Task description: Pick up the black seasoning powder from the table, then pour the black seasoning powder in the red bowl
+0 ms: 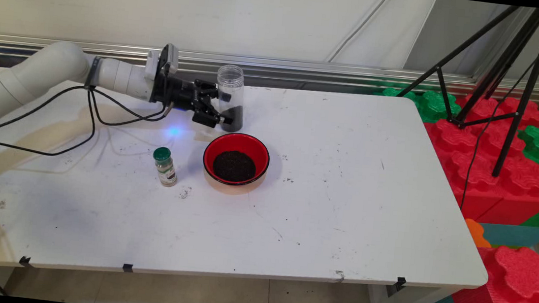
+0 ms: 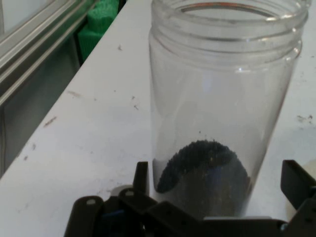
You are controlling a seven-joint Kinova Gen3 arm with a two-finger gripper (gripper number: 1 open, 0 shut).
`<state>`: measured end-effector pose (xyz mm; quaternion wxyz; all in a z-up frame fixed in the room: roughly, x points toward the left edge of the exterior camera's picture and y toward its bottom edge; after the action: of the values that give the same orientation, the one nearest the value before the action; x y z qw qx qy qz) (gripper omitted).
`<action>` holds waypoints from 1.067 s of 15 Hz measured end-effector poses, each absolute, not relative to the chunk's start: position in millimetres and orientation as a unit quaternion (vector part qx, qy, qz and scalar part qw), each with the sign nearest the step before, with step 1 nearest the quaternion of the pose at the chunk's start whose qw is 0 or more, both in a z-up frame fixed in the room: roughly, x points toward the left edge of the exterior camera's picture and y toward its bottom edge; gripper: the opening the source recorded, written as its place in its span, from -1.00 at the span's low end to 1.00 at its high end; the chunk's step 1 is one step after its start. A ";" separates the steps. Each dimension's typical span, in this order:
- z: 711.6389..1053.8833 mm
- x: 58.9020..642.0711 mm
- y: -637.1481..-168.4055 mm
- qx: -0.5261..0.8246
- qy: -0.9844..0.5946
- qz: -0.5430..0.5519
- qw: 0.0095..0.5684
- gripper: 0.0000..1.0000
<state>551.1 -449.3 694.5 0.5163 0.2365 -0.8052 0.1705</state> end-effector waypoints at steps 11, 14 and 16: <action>689.5 546.4 -455.2 0.225 -0.796 0.180 0.532 -1.00; 689.5 546.2 -455.8 0.223 -0.796 0.181 0.533 -1.00; 690.0 546.4 -456.0 0.221 -0.796 0.183 0.533 -1.00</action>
<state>546.4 -456.0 690.0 0.5334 0.2210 -0.7957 0.1830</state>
